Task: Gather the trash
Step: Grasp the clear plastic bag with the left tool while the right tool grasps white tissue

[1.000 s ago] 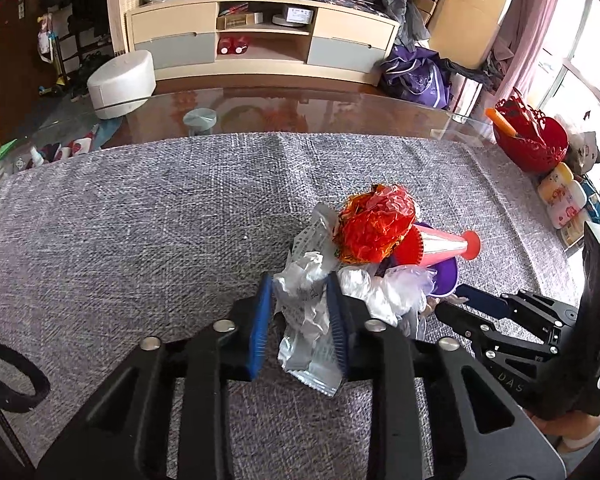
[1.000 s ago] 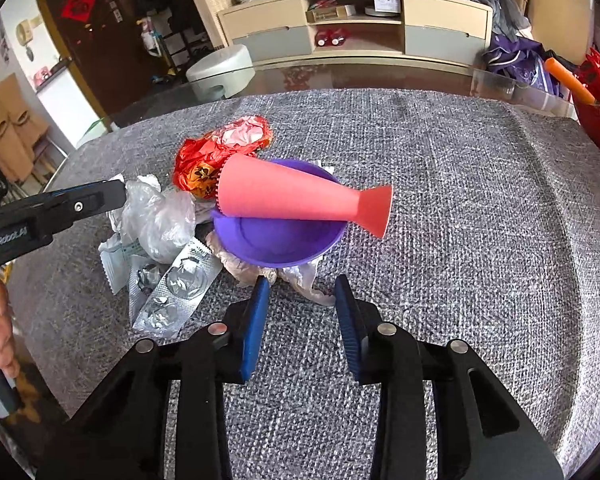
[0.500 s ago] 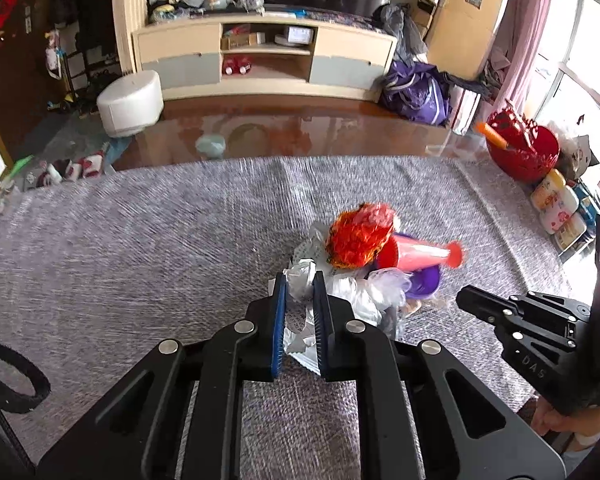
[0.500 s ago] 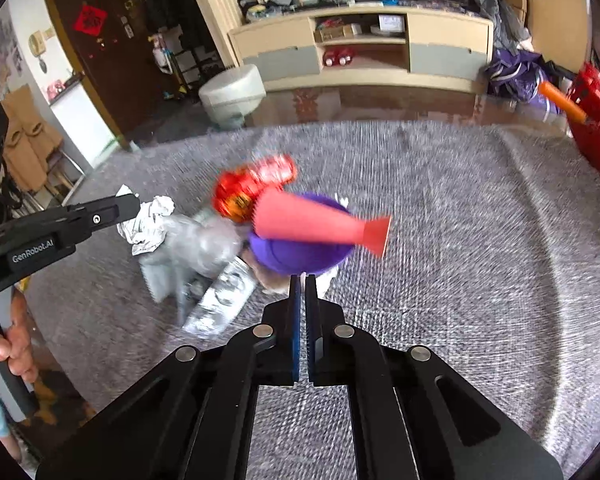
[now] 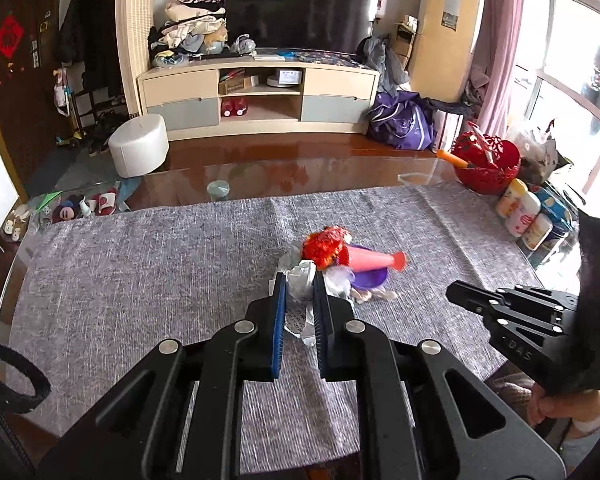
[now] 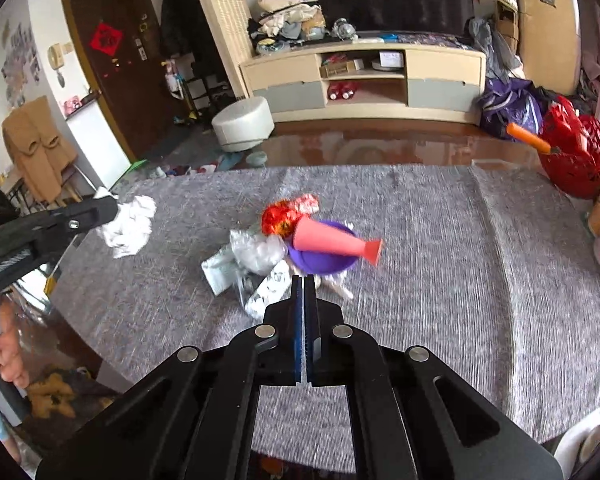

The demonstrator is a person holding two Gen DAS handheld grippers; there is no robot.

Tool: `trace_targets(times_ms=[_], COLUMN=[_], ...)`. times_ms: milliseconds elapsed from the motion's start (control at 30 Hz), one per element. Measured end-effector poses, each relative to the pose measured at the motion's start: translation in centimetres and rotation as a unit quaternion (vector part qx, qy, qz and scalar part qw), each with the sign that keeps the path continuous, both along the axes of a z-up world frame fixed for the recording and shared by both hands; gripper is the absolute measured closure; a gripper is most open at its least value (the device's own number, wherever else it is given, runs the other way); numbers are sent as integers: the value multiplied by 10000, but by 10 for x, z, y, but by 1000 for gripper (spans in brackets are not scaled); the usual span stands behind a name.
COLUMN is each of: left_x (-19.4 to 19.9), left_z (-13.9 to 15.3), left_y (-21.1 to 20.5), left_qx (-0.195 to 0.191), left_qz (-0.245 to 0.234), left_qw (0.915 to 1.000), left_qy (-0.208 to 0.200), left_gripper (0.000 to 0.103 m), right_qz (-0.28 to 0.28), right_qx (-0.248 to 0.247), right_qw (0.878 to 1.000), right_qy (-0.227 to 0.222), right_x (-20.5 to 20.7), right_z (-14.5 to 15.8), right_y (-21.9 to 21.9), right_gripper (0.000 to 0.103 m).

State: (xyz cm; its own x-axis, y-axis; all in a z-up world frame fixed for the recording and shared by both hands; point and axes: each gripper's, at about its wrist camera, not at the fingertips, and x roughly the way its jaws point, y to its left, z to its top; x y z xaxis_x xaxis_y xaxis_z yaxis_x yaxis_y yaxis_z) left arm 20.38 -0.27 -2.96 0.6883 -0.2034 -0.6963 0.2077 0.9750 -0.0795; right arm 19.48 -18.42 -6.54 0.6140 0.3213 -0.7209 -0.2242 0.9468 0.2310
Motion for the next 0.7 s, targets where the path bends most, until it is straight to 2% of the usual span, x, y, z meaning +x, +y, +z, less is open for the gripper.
trace_targets(times_ms=[233, 533, 567, 633, 667, 700], left_x=[9, 40, 43, 48, 50, 53], left_z=[-27, -52, -53, -57, -59, -60], left_y=[2, -5, -7, -7, -7, -7], left_qx=[14, -118, -132, -169, -185, -199], left_qz=[-11, -111, -121, -135, -137, -135], left_qw=[9996, 9987, 9987, 9985, 9984, 9983], left_qy=[294, 479, 486, 506, 515, 525], left_gripper=[92, 92, 92, 92, 92, 92], right_qz=[-88, -57, -37, -39, -51, -52], right_qx=[-271, -280, -260, -273, -285, -300], right_qw=[9990, 9971, 9970, 9971, 9974, 9975], right_qy=[341, 704, 731, 715, 660, 636], right_x=[11, 42, 47, 49, 50, 51], right_z=[-33, -76, -79, -82, -83, -83], right_y=[3, 3, 3, 5, 6, 6], right_gripper=[98, 97, 95, 76, 60, 59])
